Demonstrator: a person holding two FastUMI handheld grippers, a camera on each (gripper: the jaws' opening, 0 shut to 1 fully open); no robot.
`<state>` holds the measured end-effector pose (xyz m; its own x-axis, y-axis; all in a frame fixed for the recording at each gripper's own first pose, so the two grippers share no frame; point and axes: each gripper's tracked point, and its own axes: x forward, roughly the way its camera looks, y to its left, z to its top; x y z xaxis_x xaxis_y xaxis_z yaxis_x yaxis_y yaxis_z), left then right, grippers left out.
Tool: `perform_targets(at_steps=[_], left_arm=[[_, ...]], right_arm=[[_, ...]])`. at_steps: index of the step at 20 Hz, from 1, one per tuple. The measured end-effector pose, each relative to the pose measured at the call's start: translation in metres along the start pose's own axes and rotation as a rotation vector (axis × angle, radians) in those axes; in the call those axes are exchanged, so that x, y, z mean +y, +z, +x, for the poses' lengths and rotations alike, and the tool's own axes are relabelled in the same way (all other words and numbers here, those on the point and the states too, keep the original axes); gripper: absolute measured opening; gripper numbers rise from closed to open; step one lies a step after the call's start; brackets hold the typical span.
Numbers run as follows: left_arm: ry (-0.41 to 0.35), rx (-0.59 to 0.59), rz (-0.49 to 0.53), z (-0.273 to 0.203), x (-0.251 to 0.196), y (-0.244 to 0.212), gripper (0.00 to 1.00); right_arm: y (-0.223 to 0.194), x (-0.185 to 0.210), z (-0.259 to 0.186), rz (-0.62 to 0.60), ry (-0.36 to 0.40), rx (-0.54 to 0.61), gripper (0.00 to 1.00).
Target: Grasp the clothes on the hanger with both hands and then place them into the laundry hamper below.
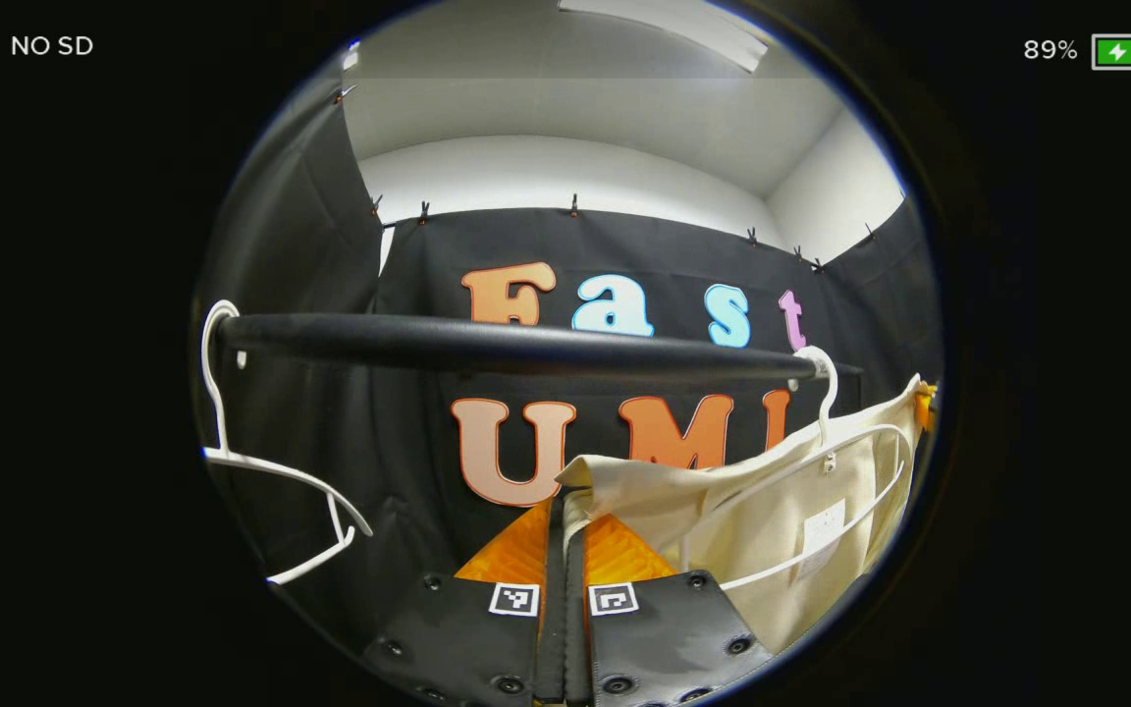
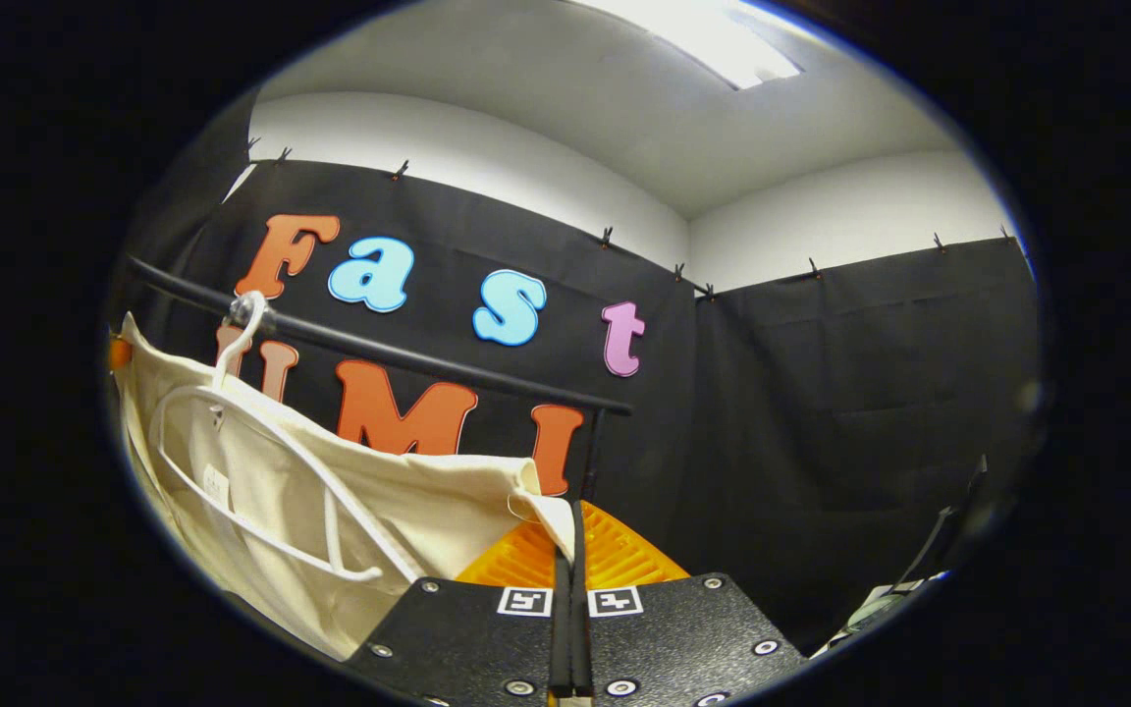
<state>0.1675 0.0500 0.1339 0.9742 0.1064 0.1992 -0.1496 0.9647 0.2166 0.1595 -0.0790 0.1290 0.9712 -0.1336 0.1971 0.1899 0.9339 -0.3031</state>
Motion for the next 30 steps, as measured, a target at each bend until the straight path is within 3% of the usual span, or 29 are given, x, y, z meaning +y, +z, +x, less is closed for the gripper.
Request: perform_targets(at_steps=[7,14,21,30], left_arm=[[0.051,0.055,0.022,0.003,0.011,-0.029,0.02],[0.135,0.175,-0.039,-0.022,0.054,-0.074,0.02],[0.150,0.258,-0.057,-0.055,0.071,-0.109,0.02],[0.019,0.291,-0.055,-0.084,0.032,-0.120,0.02]], right_arm=[[-0.077,0.036,-0.023,0.097,0.079,0.148,0.00],[-0.090,0.074,-0.055,0.120,0.164,0.176,0.00],[-0.096,0.091,-0.076,0.144,0.201,0.220,0.00],[-0.107,0.097,-0.103,0.200,0.201,0.281,0.00]])
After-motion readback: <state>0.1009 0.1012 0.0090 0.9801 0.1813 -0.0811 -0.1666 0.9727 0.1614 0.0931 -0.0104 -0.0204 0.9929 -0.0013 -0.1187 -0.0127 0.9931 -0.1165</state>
